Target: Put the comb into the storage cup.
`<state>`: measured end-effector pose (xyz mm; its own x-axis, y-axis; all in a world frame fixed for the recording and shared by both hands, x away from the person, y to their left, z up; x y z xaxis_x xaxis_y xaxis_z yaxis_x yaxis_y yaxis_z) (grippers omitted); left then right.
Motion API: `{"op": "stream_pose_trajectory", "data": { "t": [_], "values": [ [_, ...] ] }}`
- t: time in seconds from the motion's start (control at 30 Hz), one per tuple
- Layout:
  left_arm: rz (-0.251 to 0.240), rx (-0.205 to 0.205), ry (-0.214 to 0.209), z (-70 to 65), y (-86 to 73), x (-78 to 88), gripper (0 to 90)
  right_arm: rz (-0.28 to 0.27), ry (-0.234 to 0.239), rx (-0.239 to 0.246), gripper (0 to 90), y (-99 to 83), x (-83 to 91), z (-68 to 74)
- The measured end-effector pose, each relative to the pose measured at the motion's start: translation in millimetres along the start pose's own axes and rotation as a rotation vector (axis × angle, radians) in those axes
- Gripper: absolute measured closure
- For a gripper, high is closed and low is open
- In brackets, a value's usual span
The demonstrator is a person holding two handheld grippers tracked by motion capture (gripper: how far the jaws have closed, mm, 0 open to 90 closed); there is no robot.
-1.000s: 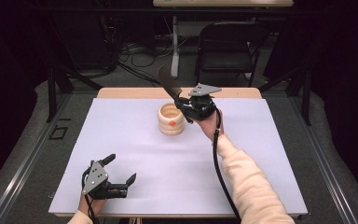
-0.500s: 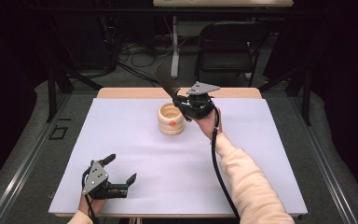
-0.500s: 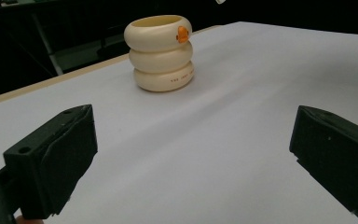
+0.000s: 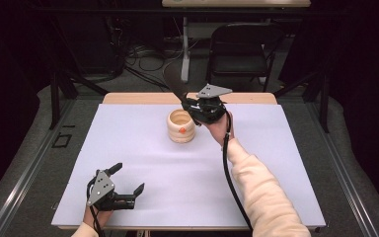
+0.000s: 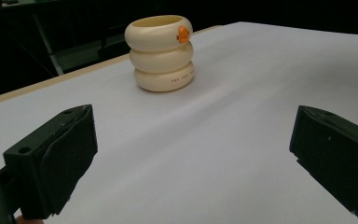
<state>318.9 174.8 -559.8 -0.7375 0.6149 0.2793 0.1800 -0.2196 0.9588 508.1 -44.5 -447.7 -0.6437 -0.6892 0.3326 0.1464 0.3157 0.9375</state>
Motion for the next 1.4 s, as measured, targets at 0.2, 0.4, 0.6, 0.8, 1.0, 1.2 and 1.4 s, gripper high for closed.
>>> {"op": "stream_pose_trajectory", "data": {
  "t": [0.2,0.4,0.6,0.8,1.0,1.2,1.4],
  "values": [
    [0.0,-0.002,0.0,-0.1,0.2,0.2,0.7,-0.01,-0.001,0.001,72.2,4.6,-1.2,0.9],
    [-0.002,0.001,0.002,0.2,0.3,0.6,0.7,-0.016,-0.002,0.001,72.3,6.9,-2.6,1.0],
    [-0.001,0.0,0.002,0.2,0.2,0.5,0.7,-0.027,-0.002,0.0,72.2,9.7,-5.5,0.7],
    [0.0,0.001,0.002,0.2,0.1,0.6,0.7,-0.038,-0.009,0.006,72.2,12.9,-8.0,0.2],
    [0.001,0.0,0.002,0.4,-0.1,0.5,0.7,-0.043,-0.008,-0.003,72.3,12.8,-10.9,-0.4],
    [0.0,0.001,0.001,0.3,-0.1,0.4,0.7,-0.048,-0.012,-0.008,72.2,12.7,-13.9,-2.0],
    [-0.001,0.001,-0.001,0.3,0.0,0.4,0.7,-0.063,-0.019,-0.012,72.2,14.5,-18.2,-3.2]
  ]
}}
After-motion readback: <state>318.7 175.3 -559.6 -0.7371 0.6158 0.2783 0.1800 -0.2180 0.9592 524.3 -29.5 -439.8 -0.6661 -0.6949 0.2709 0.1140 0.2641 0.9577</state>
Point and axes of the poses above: each handheld gripper's, and its own axes: x roughly backward along the jaws, y roughly out of its top, z roughly to its left, the point moved 8 cm from there along -x, roughly forward along the jaws, and after that the axes turned 2 degrees about x, right-handed, at the moved point
